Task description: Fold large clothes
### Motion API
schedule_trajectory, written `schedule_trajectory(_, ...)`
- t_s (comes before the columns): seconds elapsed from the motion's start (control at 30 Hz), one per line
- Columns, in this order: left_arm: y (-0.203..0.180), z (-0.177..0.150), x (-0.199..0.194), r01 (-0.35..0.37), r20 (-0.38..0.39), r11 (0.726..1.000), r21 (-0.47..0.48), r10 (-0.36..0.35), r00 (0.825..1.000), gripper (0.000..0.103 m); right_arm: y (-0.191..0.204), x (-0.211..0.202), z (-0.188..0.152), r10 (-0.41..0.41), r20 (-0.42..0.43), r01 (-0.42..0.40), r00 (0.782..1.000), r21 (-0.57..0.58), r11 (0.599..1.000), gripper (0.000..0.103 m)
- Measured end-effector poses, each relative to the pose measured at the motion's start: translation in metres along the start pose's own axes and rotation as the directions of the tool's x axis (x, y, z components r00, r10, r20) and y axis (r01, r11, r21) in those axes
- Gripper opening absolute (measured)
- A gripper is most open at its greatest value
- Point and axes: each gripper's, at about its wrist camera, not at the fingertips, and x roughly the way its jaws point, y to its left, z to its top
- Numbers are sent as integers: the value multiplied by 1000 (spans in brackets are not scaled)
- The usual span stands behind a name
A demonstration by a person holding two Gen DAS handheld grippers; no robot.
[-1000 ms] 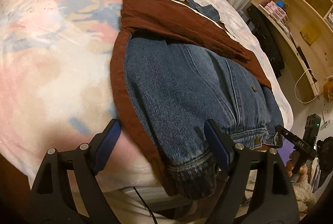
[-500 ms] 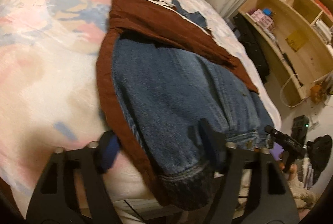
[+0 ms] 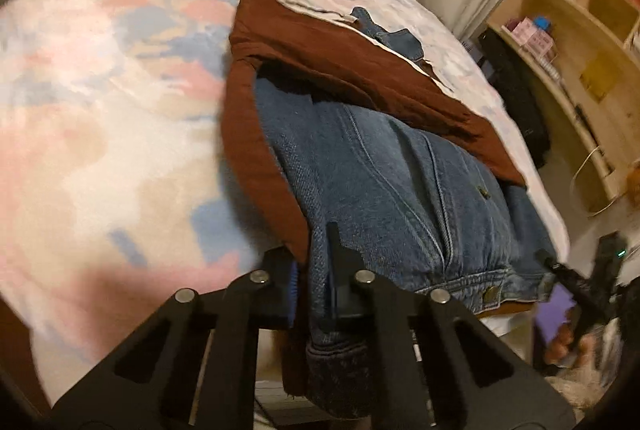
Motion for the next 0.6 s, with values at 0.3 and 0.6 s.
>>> schedule_trajectory(0.3,-29,-10,-47,-59,-42,993,107,64,997,7,35,-40,4,-49,-31,46,998,-92,995,11)
schedule_trajectory(0.6,-20,19,-63,12,-135,1000,-13,-13,991,7,36,-53,27,-37,-51,38,998,5,999,10)
